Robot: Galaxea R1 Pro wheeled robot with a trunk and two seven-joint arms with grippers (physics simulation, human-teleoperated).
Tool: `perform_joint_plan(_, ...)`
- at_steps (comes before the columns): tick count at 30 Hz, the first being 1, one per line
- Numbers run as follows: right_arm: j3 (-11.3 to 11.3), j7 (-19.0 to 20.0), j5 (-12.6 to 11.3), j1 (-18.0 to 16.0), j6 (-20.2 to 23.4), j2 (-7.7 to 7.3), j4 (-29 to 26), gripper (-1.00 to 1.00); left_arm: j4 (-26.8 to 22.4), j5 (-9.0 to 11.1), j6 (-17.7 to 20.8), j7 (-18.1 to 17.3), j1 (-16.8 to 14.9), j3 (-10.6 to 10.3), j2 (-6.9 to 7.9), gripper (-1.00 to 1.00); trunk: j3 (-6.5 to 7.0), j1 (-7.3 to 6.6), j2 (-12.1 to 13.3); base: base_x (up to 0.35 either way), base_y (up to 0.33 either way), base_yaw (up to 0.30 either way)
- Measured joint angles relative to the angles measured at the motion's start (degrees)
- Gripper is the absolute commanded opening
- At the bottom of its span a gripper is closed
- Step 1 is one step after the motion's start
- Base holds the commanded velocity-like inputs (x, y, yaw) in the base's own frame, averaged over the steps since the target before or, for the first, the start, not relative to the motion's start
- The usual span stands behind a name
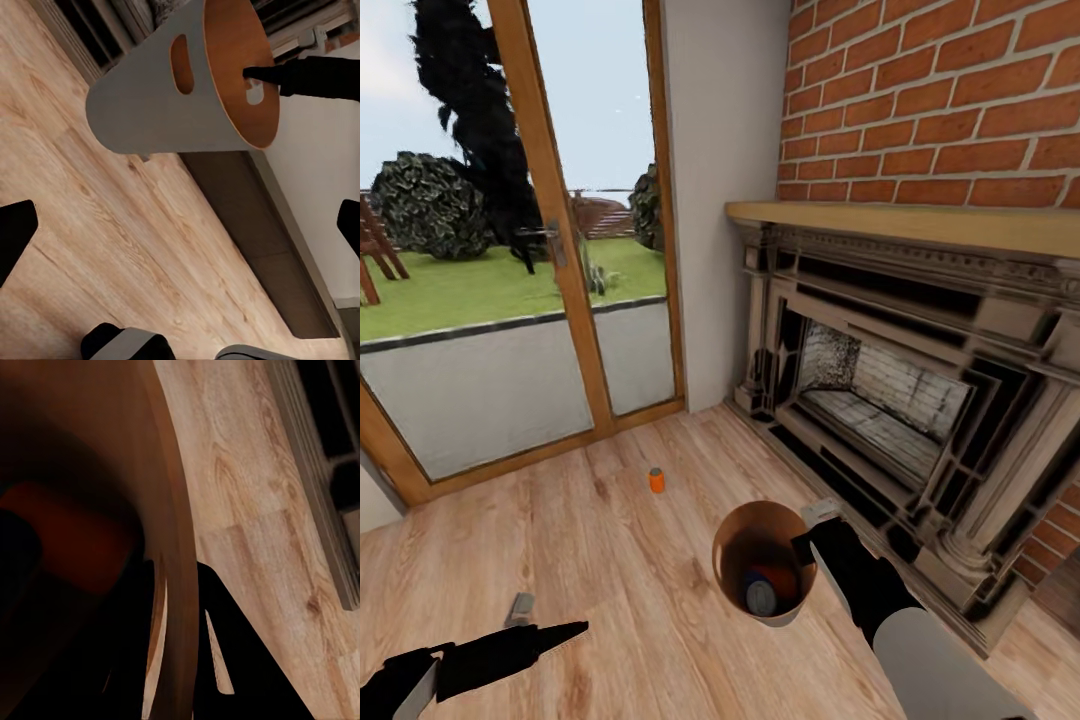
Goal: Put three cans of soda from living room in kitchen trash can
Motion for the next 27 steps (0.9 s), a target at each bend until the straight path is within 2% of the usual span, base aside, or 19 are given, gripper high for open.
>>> perform_joint_plan(16,0.0,0.0,-0.4,0.0,0.0,0.16,0.5,-1.00,0.0,0.0,-0.1,0.0,0.0,0.0,0.01,1.00,0.08,0.00,0.0,0.242,0.268,-0.023)
perform_joint_plan(23,0.0,0.0,0.0,0.0,0.0,0.20,0.6,-1.00,0.0,0.0,-0.2,0.0,0.0,0.1,0.01,1.00,0.48,0.00,0.0,0.067,0.054,-0.180)
perform_joint_plan(27,0.0,0.0,0.5,0.0,0.0,0.19,0.6,-1.00,0.0,0.0,-0.1,0.0,0.0,0.0,0.01,1.00,0.66,0.00,0.0,0.214,0.127,-0.101)
